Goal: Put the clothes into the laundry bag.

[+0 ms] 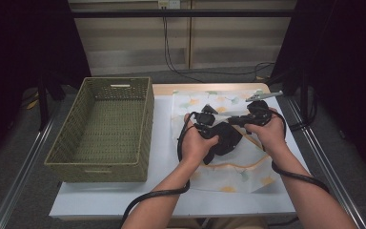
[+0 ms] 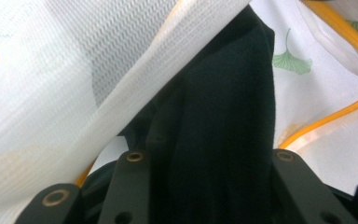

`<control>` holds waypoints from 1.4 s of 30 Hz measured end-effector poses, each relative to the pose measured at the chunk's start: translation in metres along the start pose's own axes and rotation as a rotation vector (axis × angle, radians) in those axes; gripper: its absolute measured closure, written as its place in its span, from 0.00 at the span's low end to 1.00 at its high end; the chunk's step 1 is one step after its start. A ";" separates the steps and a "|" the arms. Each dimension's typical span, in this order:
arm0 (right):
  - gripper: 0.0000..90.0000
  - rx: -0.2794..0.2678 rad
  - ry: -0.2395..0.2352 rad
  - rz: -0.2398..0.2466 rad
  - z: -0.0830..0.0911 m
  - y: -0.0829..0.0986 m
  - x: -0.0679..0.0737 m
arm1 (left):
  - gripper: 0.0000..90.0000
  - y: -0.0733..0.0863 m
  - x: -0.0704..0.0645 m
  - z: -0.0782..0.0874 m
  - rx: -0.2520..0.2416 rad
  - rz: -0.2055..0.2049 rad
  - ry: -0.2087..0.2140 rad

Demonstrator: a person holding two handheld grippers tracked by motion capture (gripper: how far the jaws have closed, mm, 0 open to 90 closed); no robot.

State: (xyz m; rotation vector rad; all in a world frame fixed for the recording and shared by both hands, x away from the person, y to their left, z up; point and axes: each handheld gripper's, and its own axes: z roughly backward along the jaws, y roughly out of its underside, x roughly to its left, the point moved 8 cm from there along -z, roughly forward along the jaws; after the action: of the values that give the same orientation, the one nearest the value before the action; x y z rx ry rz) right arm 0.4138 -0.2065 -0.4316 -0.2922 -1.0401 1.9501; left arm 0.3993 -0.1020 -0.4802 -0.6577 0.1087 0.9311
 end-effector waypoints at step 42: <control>1.00 0.018 -0.001 0.004 -0.006 0.004 0.004 | 0.37 -0.001 0.010 -0.001 -0.065 -0.086 -0.041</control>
State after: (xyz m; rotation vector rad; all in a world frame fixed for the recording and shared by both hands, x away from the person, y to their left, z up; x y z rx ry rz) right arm 0.4128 -0.2012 -0.4377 -0.2837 -1.0226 1.9619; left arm 0.4067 -0.0961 -0.4839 -0.6976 0.0139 0.8672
